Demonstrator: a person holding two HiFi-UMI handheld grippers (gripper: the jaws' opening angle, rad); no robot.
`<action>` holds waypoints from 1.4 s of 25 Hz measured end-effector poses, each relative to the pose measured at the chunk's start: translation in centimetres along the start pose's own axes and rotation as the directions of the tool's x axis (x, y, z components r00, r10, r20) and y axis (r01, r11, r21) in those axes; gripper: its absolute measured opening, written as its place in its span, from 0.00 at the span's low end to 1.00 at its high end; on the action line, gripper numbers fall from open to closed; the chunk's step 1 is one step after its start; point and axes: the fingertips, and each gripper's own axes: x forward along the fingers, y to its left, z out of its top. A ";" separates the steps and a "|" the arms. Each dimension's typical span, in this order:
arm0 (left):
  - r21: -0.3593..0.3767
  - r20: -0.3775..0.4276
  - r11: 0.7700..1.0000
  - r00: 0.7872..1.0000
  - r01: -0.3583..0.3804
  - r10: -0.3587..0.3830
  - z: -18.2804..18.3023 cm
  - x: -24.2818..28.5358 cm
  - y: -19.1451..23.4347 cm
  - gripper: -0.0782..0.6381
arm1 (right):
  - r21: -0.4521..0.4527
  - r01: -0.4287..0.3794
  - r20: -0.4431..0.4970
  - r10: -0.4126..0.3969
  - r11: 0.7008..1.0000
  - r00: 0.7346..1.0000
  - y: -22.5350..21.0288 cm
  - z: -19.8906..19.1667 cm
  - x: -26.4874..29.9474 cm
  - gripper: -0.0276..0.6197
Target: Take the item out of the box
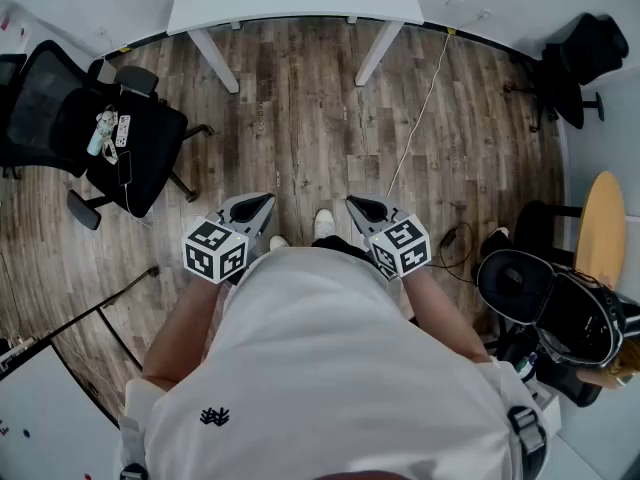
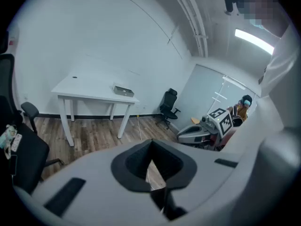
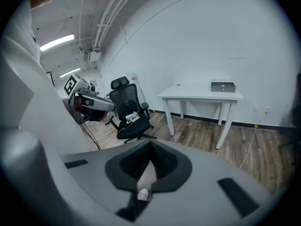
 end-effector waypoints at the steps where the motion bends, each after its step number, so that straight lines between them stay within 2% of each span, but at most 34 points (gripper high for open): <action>1: -0.001 0.002 1.000 1.000 -0.004 0.004 0.6 0.8 -0.1 0.12 | -0.004 0.002 0.001 -0.002 1.000 1.000 -1.0 0.2 -0.2 0.05; 8: 0.040 -0.006 0.999 1.000 -0.025 0.025 4.1 5.6 -1.1 0.12 | -0.003 0.014 0.009 -0.014 1.000 1.000 -7.0 0.7 -1.7 0.05; 12: 0.042 -0.018 0.998 0.999 -0.038 0.039 5.2 7.7 -1.4 0.12 | 0.006 -0.006 0.007 0.006 1.000 1.000 -9.0 0.5 -2.0 0.05; 16: 0.036 -0.023 0.998 0.999 -0.046 0.047 6.2 9.8 -1.5 0.12 | 0.092 -0.050 0.032 0.048 0.994 0.998 -11.0 -0.2 -2.5 0.05; 18: 0.030 -0.024 0.999 0.999 -0.042 0.043 6.7 10.4 -1.5 0.12 | 0.129 -0.041 0.040 0.037 0.991 0.999 -12.0 -0.5 -2.7 0.06; 20: 0.030 -0.028 0.999 0.999 -0.033 0.034 7.4 11.1 -1.3 0.12 | 0.130 -0.023 0.030 0.020 0.991 0.999 -13.0 -0.6 -2.6 0.06; 26: 0.057 -0.060 0.998 0.998 0.031 -0.028 9.2 13.7 0.6 0.12 | 0.144 0.035 0.038 -0.041 0.989 0.998 -15.2 1.3 -1.0 0.06; 30: 0.060 -0.064 0.993 0.993 0.102 -0.098 11.5 16.1 2.4 0.12 | 0.170 0.094 0.033 -0.101 0.981 0.994 -17.2 2.8 0.1 0.06; 31: 0.061 -0.075 0.991 0.990 0.121 -0.116 11.9 16.7 3.1 0.12 | 0.182 0.112 0.033 -0.120 0.977 0.992 -17.7 3.4 0.5 0.08; 32: 0.066 -0.089 0.988 0.987 0.139 -0.133 12.3 17.1 3.8 0.12 | 0.198 0.129 0.033 -0.138 0.972 0.990 -18.1 3.9 0.9 0.17; 33: 0.076 -0.102 0.985 0.984 0.157 -0.149 12.8 17.5 4.4 0.12 | 0.214 0.145 0.033 -0.155 0.966 0.987 -18.5 4.6 1.3 0.21; 35: 0.105 -0.113 0.977 0.978 0.187 -0.175 14.1 18.1 5.8 0.12 | 0.231 0.174 0.031 -0.186 0.957 0.982 -19.5 5.9 2.2 0.20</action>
